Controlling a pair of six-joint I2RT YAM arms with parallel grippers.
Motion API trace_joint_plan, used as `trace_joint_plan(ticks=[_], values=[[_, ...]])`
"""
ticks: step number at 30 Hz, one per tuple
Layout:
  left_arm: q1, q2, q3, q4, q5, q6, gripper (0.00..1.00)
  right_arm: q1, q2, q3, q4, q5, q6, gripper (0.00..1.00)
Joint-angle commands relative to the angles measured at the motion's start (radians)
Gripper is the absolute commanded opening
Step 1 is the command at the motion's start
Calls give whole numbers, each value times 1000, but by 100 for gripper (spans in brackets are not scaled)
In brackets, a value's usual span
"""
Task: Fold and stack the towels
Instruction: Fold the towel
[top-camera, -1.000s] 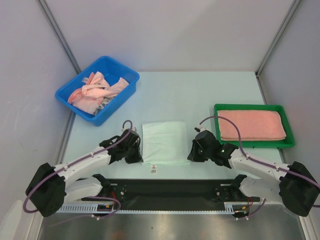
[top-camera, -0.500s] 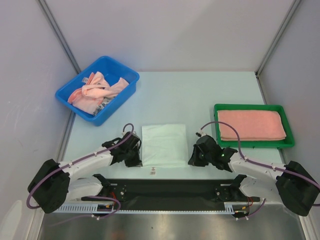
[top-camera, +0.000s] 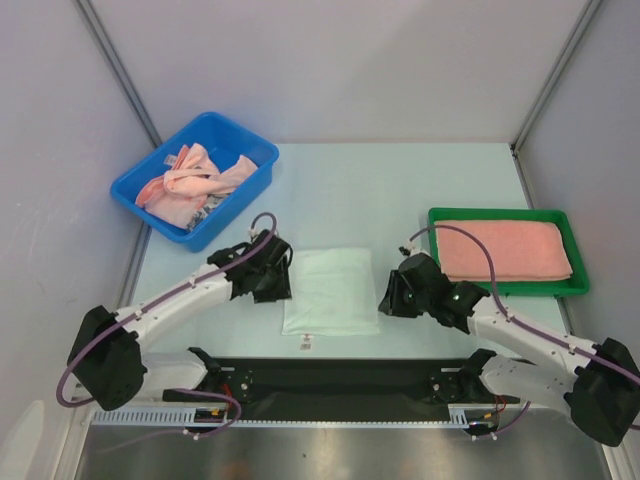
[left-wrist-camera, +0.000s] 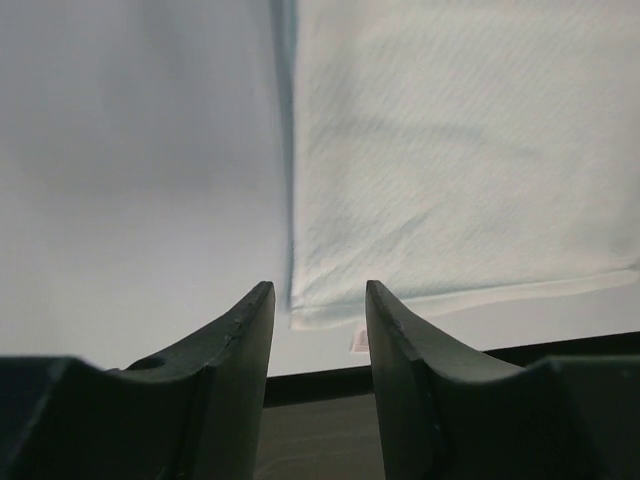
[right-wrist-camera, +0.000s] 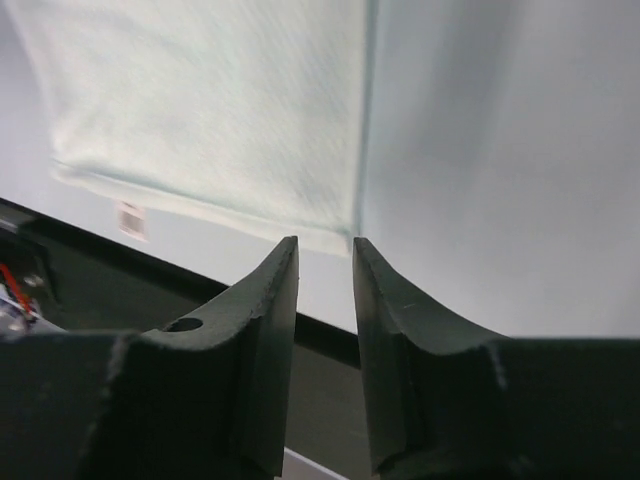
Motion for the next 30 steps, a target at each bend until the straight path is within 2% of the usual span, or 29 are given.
trace_joint_plan(ticks=[1, 4, 7, 11, 16, 23, 30], values=[[42, 22, 156, 0, -88, 87, 47, -53, 39, 107, 108, -11, -114, 33], [85, 88, 204, 162, -67, 179, 46, -103, 182, 189, 266, -83, -238, 30], [137, 204, 262, 236, -42, 231, 45, -183, 367, 275, 340, -141, -306, 25], [194, 342, 304, 288, -7, 271, 44, -247, 572, 408, 401, -222, -381, 23], [260, 499, 329, 350, 41, 271, 43, -294, 756, 500, 383, -216, -424, 22], [299, 614, 346, 373, 38, 271, 42, -327, 848, 517, 362, -170, -450, 23], [302, 631, 384, 319, 13, 285, 42, -340, 834, 513, 359, -178, -510, 27]])
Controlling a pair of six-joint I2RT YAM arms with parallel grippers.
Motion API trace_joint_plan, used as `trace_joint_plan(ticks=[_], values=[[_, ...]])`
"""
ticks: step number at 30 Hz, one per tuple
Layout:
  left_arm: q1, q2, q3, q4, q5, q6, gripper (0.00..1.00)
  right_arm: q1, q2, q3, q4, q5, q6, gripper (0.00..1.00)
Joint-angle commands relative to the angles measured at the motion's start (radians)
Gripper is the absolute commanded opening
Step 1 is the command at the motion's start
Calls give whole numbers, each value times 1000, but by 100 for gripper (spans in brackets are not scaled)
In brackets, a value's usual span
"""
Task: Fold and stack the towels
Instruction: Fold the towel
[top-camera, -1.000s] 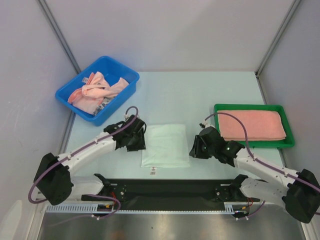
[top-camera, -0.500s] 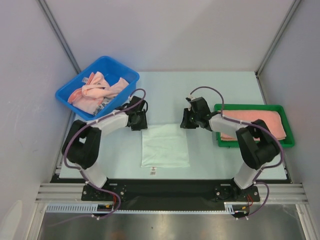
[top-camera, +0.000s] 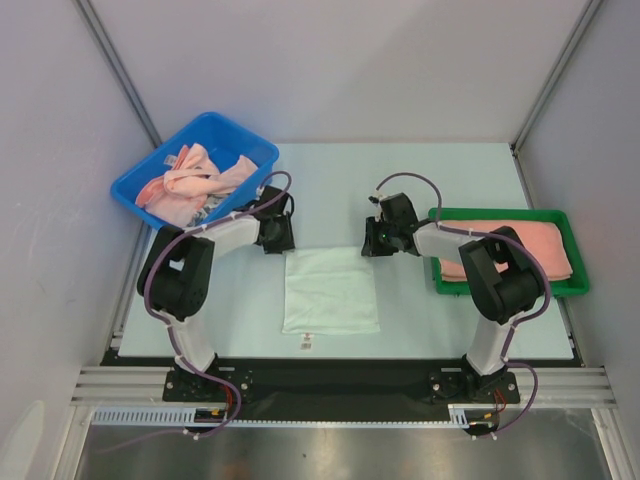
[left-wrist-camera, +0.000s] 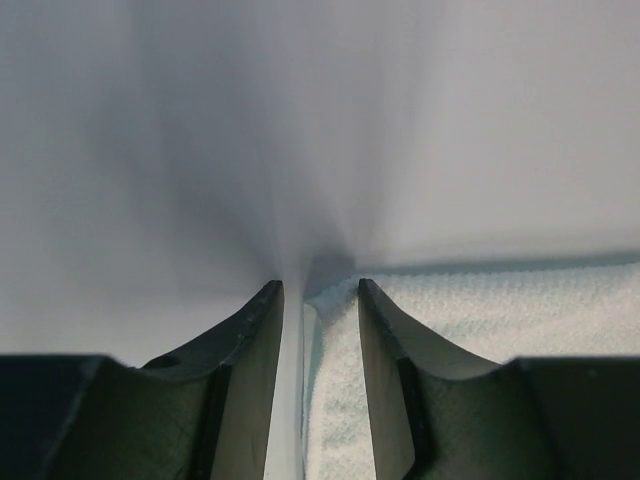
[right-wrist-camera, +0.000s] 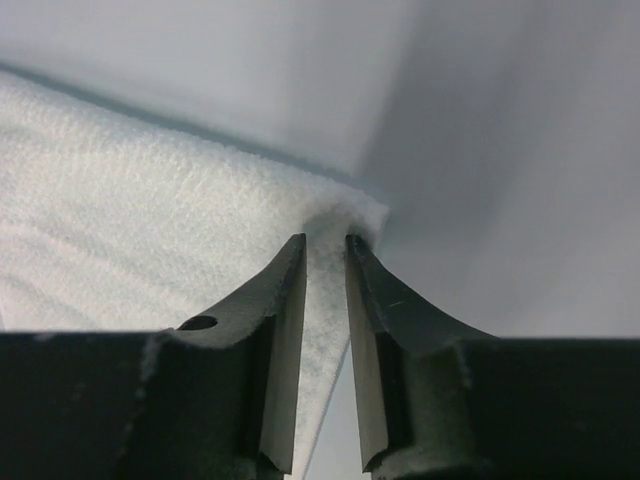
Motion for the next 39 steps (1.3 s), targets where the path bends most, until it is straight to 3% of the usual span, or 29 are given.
trace_joint_plan(ticks=[1, 9, 16, 24, 39], values=[[10, 24, 32, -41, -11, 41, 42, -18, 4, 30, -15, 9, -98, 30], [20, -35, 151, -116, 52, 314, 49, -82, -14, 203, -242, -265, -291, 43], [42, 30, 181, -162, 277, 506, 49, -140, 131, 350, -420, -425, -472, 48], [83, 88, 202, -195, 354, 592, 48, -180, 251, 436, -494, -548, -556, 47], [109, 157, 239, -228, 389, 654, 36, -183, 329, 467, -505, -566, -583, 34]])
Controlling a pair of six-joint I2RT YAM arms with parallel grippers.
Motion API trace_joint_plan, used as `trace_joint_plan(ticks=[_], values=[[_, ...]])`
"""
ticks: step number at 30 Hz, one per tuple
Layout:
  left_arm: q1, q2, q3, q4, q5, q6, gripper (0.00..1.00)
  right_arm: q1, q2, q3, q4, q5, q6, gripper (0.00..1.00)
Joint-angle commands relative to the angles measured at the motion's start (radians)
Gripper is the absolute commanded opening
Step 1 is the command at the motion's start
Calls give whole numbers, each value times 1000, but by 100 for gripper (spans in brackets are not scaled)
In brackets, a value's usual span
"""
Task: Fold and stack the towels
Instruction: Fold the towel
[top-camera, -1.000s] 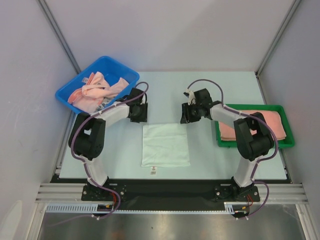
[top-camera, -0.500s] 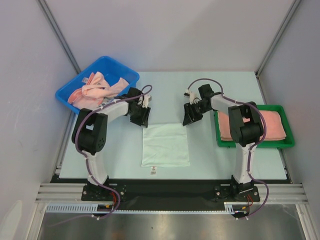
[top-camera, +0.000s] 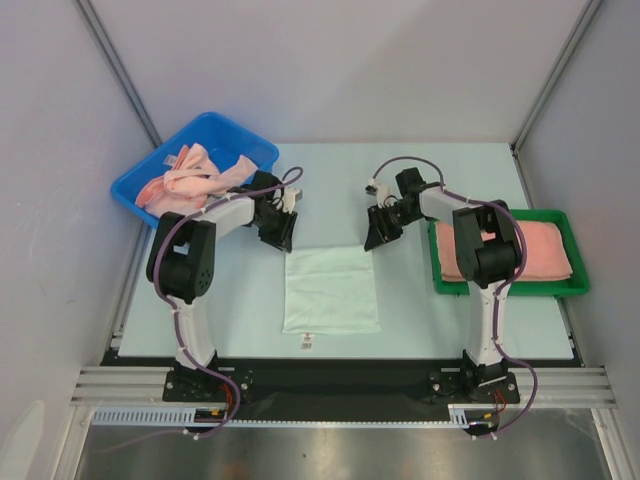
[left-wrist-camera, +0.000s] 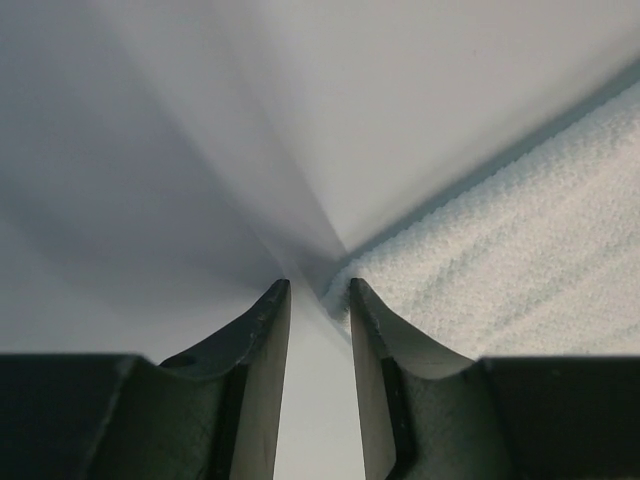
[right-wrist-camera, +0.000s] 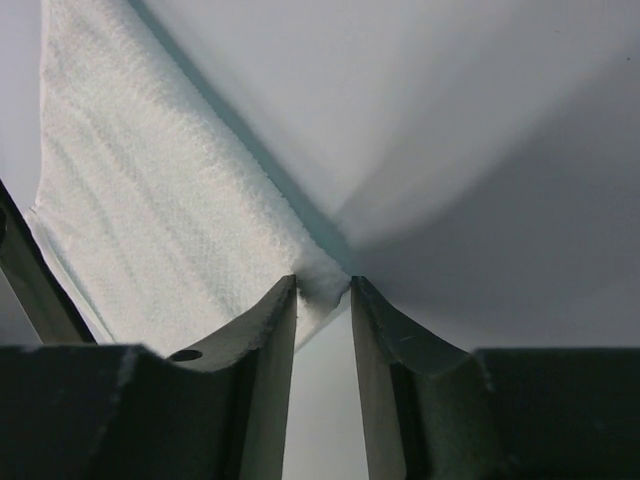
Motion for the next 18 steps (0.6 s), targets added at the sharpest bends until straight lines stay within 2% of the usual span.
trace_joint_plan(ticks=[1, 2, 5, 6, 7, 9, 11, 18], values=[[6, 16, 22, -7, 33, 47, 35, -2, 21, 22, -21, -1, -30, 31], [6, 16, 24, -7, 45, 48, 33, -3, 20, 21, -21, 2, -29, 29], [8, 21, 27, -12, 44, 51, 4, -20, 18, 15, -16, 11, -27, 15], [8, 21, 28, -10, 42, 51, 0, -26, 18, 15, -11, 17, -24, 10], [8, 23, 31, -12, 39, 50, 0, -34, 16, 11, -8, 26, -17, 5], [9, 27, 39, -15, 30, 44, 0, -52, 10, 11, 4, 58, -4, 1], [12, 29, 45, -6, 15, 34, 0, -59, 4, 8, 25, 66, 5, 0], [14, 27, 104, 28, 105, -10, 0, -57, -53, -27, 124, 65, 19, 0]])
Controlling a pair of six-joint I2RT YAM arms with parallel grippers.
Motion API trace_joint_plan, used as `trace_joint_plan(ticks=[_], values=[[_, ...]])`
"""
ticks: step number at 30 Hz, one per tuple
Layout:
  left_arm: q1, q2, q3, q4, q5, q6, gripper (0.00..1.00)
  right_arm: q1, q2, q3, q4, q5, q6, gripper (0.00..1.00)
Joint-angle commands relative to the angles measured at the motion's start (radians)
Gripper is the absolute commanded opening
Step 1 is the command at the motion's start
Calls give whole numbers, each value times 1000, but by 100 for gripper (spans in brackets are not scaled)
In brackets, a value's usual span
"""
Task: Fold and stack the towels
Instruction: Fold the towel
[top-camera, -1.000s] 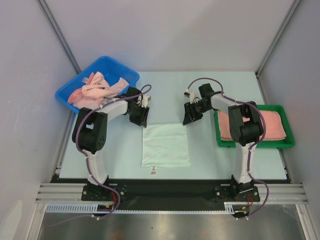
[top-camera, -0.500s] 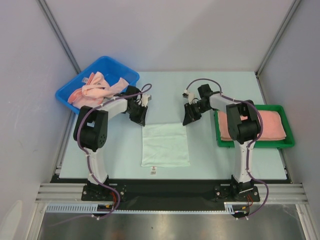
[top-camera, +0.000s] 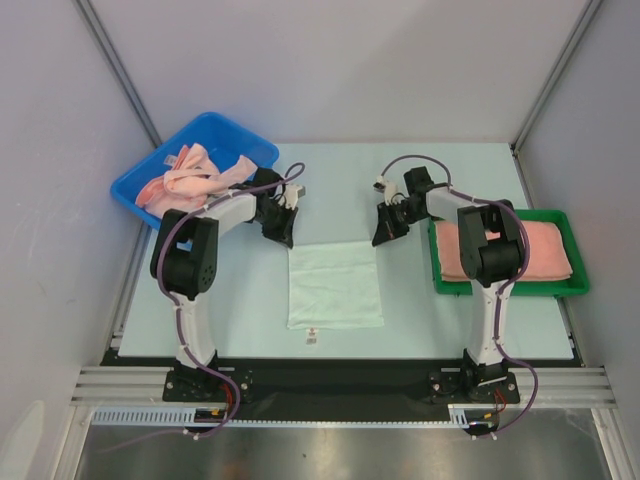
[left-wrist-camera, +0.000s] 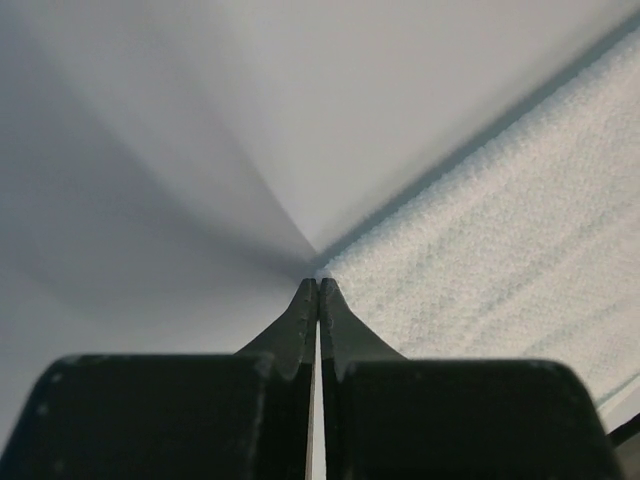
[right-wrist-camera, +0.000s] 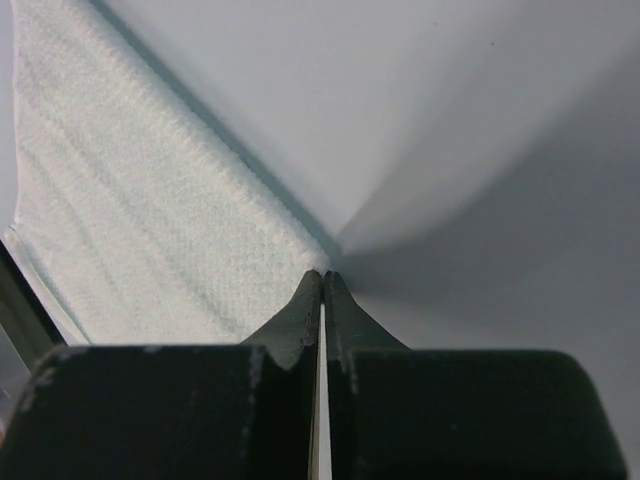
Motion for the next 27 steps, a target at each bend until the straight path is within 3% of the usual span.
trace_joint_plan(ticks=[1, 7, 13, 27], values=[[13, -10, 64, 50, 50, -29, 0, -8, -56, -6, 79, 44, 5, 0], [13, -4, 193, 21, 11, -14, 0, -9, -64, 36, 108, 122, -22, 0], [13, -34, 194, 16, -14, 11, 0, -5, -137, 13, 148, 207, -23, 0], [-13, -227, 26, 64, -80, 31, 0, 124, -577, -431, 402, 460, 74, 0]])
